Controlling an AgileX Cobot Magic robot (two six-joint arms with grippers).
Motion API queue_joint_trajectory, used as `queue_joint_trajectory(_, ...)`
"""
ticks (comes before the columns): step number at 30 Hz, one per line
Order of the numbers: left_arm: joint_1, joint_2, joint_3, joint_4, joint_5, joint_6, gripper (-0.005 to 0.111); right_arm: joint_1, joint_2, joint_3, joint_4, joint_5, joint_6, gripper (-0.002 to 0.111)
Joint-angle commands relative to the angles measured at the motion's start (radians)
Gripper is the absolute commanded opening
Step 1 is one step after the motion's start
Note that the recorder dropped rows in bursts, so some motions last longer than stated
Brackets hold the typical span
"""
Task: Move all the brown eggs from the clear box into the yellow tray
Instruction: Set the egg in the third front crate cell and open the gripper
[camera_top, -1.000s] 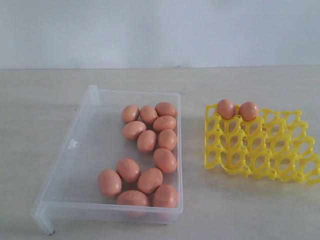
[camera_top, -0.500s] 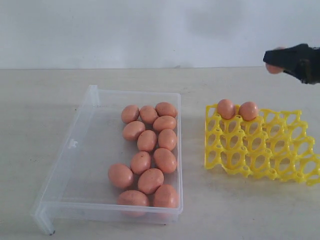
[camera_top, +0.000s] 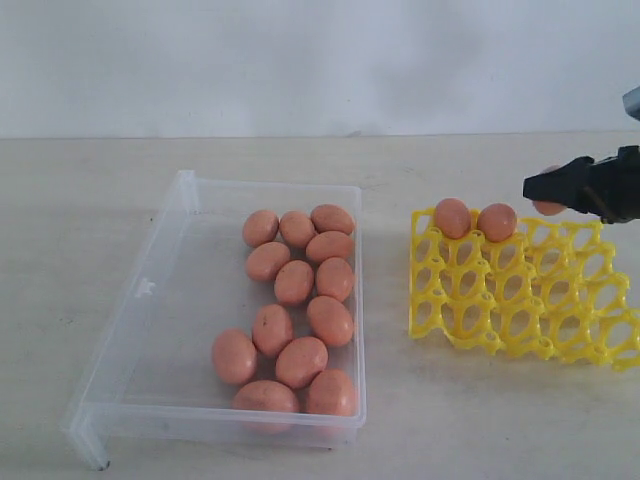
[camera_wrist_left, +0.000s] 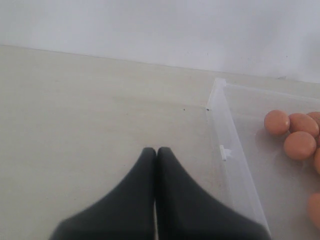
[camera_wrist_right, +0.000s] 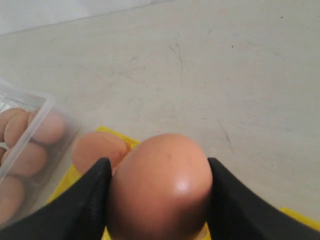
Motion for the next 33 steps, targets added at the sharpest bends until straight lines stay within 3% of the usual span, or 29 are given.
queue_joint_trajectory(1, -0.003, 0.001, -0.002, -0.002, -0.007, 0.0, -0.004, 0.051, 0.019, 0.001, -0.009, 0.064, -0.064, 0.0)
queue_joint_trajectory(20, -0.003, 0.001, -0.002, -0.002, -0.007, 0.0, -0.004, 0.08, 0.022, 0.001, 0.073, 0.225, -0.137, 0.002)
queue_joint_trajectory(27, -0.003, 0.001, -0.002, -0.002, -0.007, 0.0, -0.004, 0.08, 0.022, 0.001, 0.073, 0.204, -0.143, 0.037)
queue_joint_trajectory(33, -0.003, 0.001, -0.002, -0.002, -0.007, 0.0, -0.004, 0.08, 0.022, 0.001, 0.067, 0.199, -0.141, 0.057)
